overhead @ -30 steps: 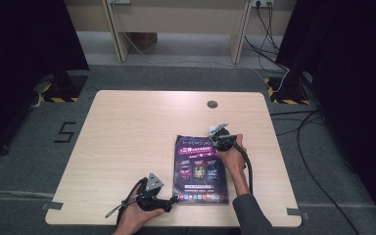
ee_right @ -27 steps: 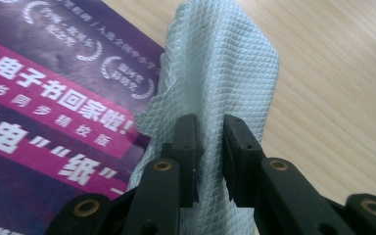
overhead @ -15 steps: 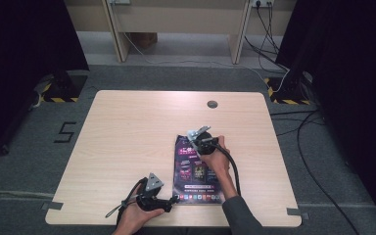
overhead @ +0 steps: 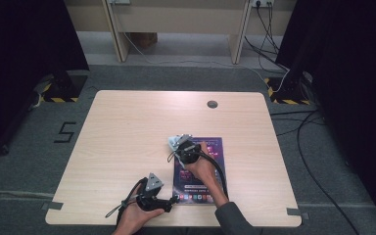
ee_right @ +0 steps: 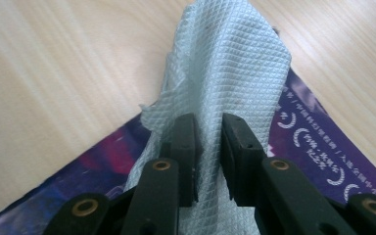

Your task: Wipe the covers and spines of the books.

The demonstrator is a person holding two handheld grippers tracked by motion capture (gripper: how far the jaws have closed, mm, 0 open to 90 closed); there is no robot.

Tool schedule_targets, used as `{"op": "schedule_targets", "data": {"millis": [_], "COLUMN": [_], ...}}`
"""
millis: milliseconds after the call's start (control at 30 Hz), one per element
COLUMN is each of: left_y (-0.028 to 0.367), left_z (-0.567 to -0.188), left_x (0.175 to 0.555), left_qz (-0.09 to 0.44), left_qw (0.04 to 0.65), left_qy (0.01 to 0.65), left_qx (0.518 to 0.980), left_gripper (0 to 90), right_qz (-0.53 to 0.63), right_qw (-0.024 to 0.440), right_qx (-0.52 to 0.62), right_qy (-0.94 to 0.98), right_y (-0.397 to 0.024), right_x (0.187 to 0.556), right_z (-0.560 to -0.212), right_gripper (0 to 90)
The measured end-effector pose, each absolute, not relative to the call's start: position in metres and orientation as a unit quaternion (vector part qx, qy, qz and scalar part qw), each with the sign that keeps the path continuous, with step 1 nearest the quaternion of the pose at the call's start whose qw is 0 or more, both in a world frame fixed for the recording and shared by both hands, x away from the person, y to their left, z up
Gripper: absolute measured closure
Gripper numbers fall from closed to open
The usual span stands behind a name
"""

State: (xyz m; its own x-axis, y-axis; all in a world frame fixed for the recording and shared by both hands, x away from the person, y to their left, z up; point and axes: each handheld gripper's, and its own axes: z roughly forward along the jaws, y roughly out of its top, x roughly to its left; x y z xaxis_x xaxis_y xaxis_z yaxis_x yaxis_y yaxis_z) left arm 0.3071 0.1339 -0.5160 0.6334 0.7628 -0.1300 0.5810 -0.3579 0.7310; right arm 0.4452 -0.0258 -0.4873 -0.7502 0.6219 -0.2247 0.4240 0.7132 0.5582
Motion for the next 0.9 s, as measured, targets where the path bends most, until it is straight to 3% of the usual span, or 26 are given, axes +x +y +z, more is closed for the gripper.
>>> {"op": "schedule_targets", "data": {"millis": [467, 900], "left_y": [0.134, 0.156], "left_z": [-0.516, -0.501], "left_x": [0.307, 0.312], "left_qz": [0.117, 0.110], "left_qw": [0.390, 0.412], "left_qy": [0.412, 0.401], "left_qx": [0.815, 0.811], "left_gripper": [17.7, 20.2], "right_qz": [0.265, 0.302], "right_qw": [0.187, 0.168], "right_qx": [0.249, 0.252], "right_qy": [0.913, 0.904], "right_y": [-0.026, -0.058], "right_x": [0.418, 0.383], "right_z": [-0.489, -0.493], "right_gripper": [76.9, 76.6]}}
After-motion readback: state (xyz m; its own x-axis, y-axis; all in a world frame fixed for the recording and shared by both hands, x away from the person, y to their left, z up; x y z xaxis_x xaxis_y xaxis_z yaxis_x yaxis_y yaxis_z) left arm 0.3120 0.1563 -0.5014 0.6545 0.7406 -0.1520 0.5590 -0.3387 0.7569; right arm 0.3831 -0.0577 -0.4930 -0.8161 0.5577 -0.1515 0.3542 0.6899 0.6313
